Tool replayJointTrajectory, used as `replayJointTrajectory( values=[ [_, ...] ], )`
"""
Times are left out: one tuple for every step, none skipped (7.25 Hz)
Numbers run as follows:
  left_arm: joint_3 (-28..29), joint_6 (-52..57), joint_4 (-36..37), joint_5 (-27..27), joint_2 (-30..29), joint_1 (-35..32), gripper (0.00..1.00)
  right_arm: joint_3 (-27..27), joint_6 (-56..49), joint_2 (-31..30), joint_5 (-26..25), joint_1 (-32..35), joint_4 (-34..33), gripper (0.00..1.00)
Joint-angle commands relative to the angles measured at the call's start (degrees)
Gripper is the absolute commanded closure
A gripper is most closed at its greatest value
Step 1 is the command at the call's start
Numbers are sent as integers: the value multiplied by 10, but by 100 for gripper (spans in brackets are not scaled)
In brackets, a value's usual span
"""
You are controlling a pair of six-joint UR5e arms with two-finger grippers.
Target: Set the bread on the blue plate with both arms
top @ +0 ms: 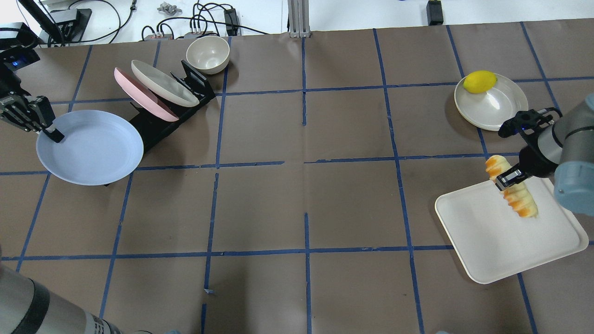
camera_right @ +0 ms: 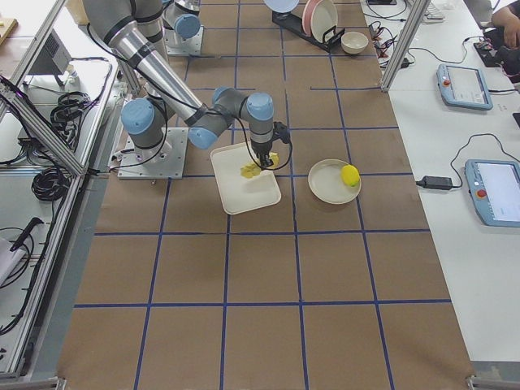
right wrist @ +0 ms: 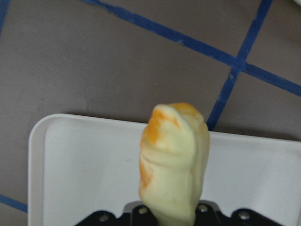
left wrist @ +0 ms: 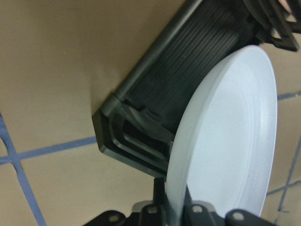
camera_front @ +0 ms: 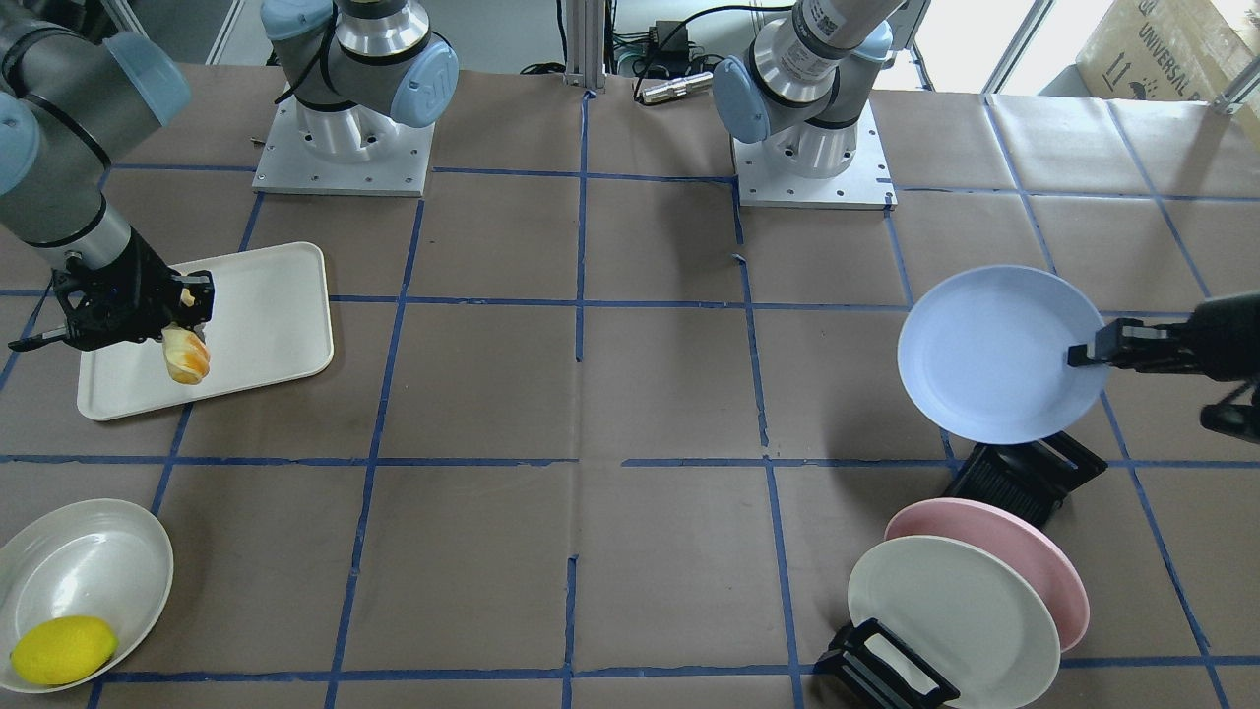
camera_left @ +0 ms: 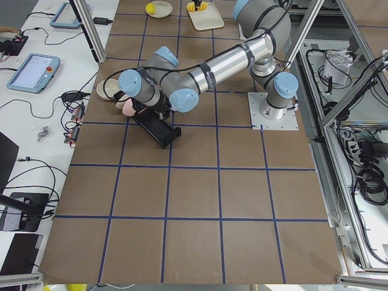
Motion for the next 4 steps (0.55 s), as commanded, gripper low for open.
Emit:
replayJointTrajectory(
  values=[
    [-125, -86, 48, -5, 98, -70, 94, -58, 94, -50, 0, 76, 136, 91],
    [-156, -136, 61, -33, 123, -120, 94, -69, 151, -73, 1, 112, 170, 91],
    [-170, -181, 86, -72, 128, -166, 94, -83, 207, -84, 0, 159, 194, 91],
    [-174, -230, 125, -109, 116, -204, 94, -122, 271, -83, -1, 200, 232, 90]
  ],
)
